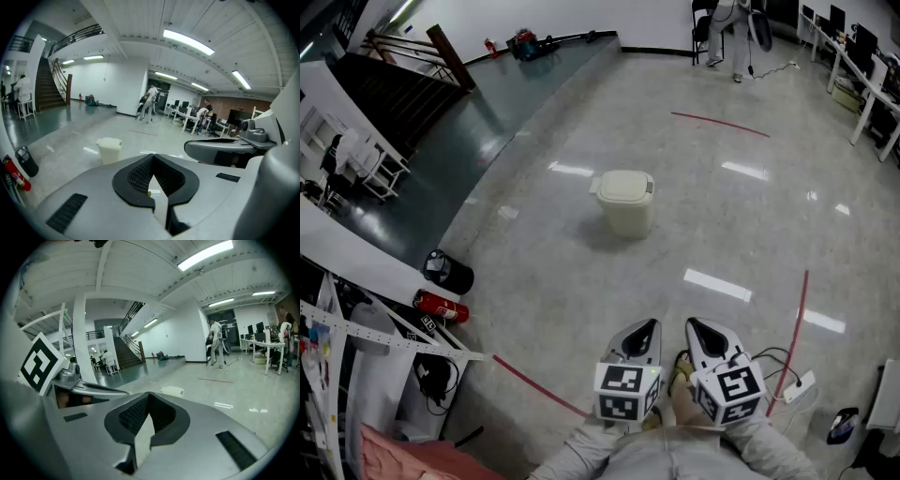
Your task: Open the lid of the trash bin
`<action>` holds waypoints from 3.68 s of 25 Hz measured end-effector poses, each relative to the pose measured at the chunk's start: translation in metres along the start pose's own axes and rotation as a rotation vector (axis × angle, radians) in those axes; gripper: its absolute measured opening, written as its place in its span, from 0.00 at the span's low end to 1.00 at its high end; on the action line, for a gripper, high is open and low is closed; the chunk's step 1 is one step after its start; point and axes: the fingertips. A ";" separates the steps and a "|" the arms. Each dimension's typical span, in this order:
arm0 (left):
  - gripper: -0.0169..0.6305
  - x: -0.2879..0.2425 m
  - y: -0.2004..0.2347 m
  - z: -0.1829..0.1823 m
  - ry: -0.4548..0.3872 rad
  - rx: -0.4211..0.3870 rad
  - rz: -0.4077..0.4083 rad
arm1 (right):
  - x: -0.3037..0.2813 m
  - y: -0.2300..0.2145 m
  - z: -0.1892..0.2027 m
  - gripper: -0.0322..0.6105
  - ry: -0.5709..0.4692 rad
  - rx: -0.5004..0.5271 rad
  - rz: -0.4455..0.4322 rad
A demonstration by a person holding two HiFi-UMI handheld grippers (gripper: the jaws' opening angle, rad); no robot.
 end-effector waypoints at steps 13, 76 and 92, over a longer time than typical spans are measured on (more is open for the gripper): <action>0.03 0.143 -0.016 0.069 0.022 0.021 -0.041 | 0.090 0.104 0.048 0.04 0.024 0.018 -0.029; 0.03 -0.175 0.097 -0.089 -0.059 0.072 -0.153 | -0.187 -0.114 -0.049 0.04 0.095 0.076 -0.157; 0.03 -0.277 0.201 -0.152 -0.018 0.050 -0.119 | -0.326 -0.151 -0.085 0.04 0.130 0.049 -0.094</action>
Point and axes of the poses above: the fingertips, and each gripper's own axes: x backward along the fingers, y to its left, z out of its underside, and after that the axes turned 9 degrees about -y, right-handed
